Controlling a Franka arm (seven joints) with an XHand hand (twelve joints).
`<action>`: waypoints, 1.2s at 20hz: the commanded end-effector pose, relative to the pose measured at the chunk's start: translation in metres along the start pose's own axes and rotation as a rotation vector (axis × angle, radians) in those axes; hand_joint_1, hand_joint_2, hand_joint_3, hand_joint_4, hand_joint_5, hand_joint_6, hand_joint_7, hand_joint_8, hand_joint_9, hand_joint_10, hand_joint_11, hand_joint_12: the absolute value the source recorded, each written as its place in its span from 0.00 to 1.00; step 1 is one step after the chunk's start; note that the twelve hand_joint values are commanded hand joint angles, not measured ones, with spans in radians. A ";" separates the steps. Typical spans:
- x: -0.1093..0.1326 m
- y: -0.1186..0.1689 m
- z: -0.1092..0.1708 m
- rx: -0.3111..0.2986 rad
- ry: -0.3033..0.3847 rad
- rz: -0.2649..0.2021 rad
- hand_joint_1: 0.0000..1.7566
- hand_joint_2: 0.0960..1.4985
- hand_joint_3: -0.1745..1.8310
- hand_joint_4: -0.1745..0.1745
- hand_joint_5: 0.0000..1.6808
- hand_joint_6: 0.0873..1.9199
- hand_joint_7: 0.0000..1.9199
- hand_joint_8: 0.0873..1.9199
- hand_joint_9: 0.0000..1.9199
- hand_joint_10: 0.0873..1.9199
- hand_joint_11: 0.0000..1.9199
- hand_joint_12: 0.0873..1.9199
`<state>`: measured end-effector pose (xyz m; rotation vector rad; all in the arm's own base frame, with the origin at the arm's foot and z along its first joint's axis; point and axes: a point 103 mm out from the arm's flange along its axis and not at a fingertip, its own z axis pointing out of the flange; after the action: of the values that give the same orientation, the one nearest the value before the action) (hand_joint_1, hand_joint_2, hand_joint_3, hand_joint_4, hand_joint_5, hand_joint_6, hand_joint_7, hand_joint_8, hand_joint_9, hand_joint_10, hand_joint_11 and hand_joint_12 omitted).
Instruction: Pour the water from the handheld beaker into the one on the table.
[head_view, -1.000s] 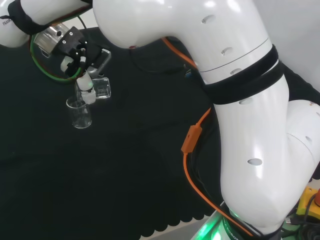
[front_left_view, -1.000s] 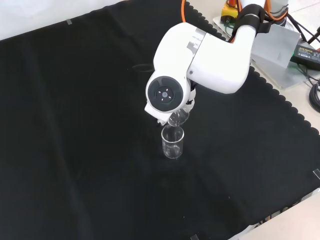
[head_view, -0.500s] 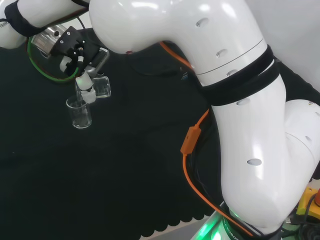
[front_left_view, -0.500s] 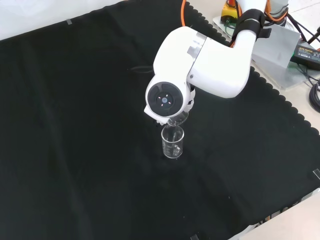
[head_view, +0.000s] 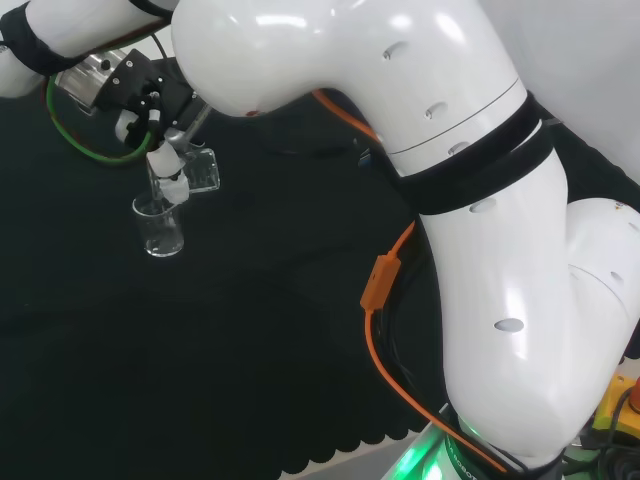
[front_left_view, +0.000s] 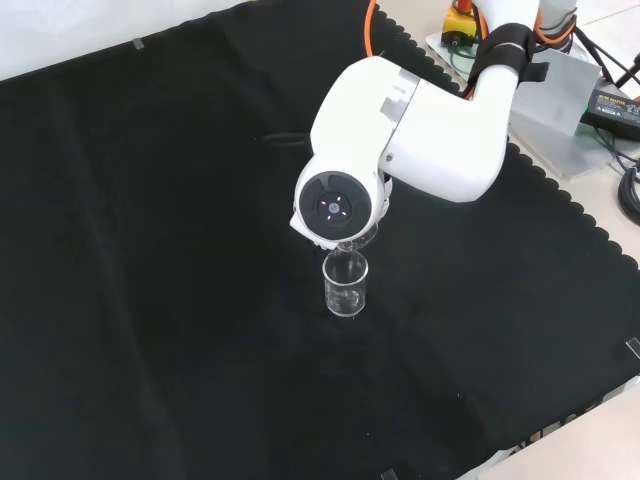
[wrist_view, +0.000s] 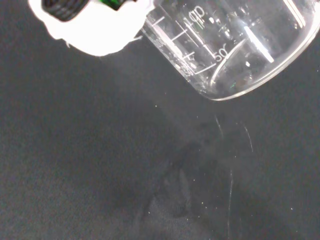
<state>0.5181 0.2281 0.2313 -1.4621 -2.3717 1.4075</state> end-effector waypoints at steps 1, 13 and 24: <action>0.002 -0.001 -0.001 0.012 -0.010 0.005 0.66 0.75 0.00 0.17 0.64 0.46 0.73 0.64 0.74 0.56 0.57 0.50; 0.000 -0.003 -0.006 0.026 -0.033 0.015 0.66 0.75 0.00 0.18 0.64 0.46 0.73 0.64 0.74 0.56 0.57 0.50; -0.001 -0.002 -0.005 0.050 -0.047 0.024 0.66 0.75 0.00 0.18 0.64 0.46 0.73 0.65 0.74 0.56 0.57 0.50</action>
<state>0.5189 0.2303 0.2352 -1.4629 -2.3424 1.4992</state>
